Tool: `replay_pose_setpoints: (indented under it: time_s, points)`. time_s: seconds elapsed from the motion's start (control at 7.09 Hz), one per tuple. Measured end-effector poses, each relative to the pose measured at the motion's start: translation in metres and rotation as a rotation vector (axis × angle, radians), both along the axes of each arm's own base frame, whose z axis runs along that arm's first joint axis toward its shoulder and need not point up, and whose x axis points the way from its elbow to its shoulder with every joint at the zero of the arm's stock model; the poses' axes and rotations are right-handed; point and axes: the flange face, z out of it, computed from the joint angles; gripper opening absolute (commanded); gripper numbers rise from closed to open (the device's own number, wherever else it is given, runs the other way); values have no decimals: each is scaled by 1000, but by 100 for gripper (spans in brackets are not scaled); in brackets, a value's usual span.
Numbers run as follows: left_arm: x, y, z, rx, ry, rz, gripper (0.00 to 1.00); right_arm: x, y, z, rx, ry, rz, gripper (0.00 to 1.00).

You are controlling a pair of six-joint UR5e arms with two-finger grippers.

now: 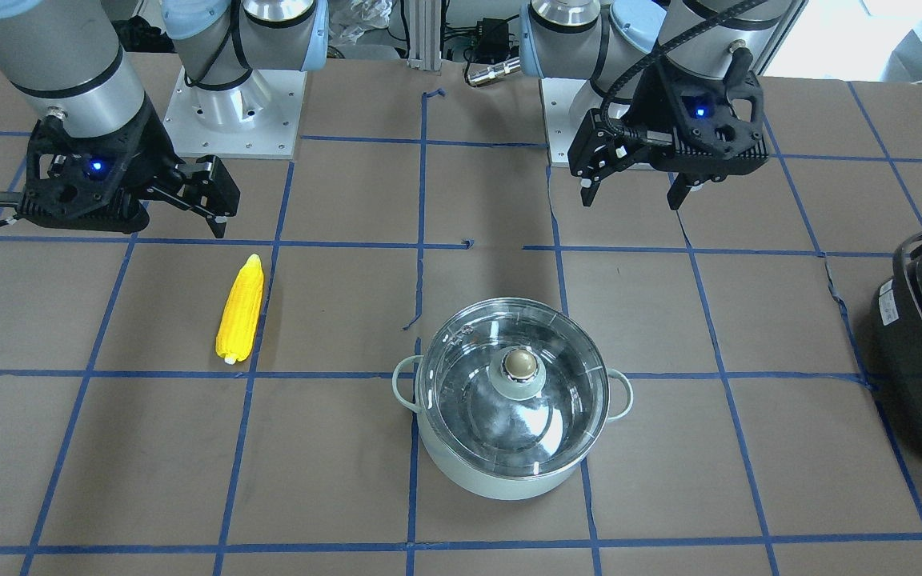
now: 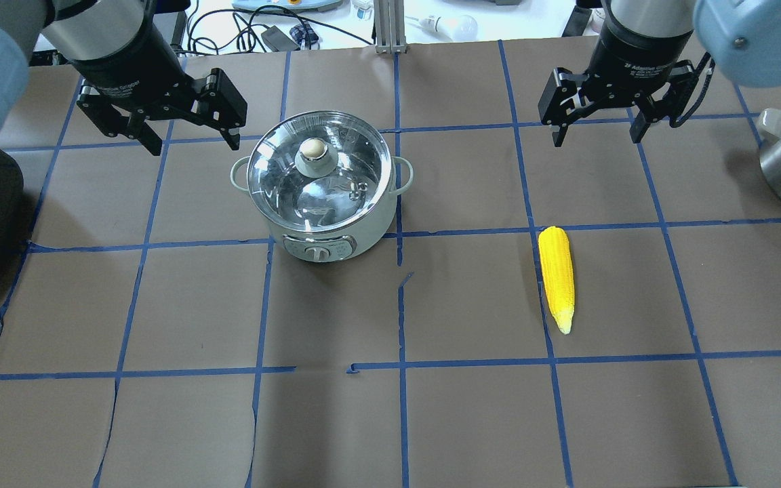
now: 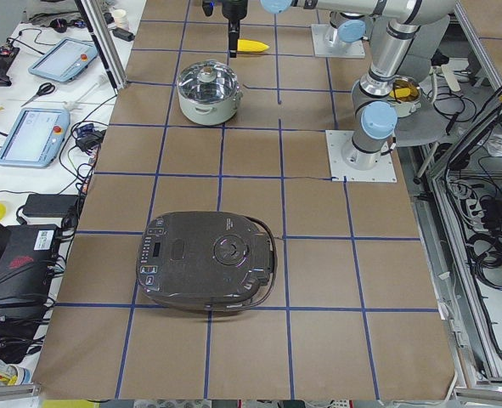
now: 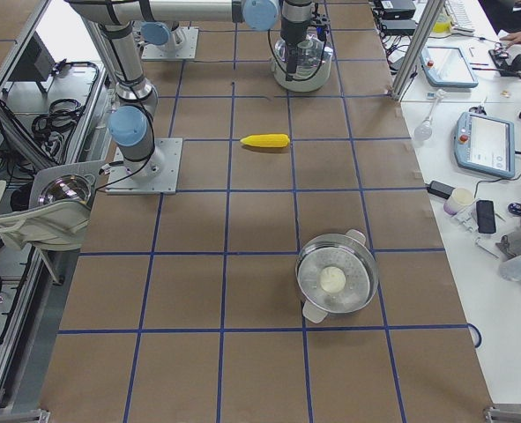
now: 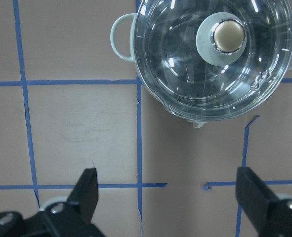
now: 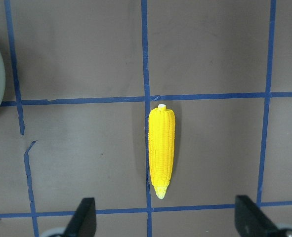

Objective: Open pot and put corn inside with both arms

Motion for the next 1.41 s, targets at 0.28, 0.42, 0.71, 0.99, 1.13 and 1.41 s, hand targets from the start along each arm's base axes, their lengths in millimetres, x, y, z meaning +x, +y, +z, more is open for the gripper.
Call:
replay_pose_setpoints:
  time_s: [0.28,0.42,0.71,0.99,1.13,1.41]
  points:
    - [0,0,0,-1,0,-2,100,0,0,1,-2,0,-7,100]
    - [0,0,1,-2,0,-3,100,0,0,2,-4,0,-11,100]
    - [0,0,1,-2,0,-4,100,1,1,1,-2,1,-45,100]
    - [1,0,1,-2,0,-2,100,-1,0,-1,2,0,-60,100]
    - [1,0,1,-2,0,-3,100,-1,0,-1,2,-1,-57,100]
    - [1,0,1,-2,0,-2,100,-3,0,-1,3,0,-56,100]
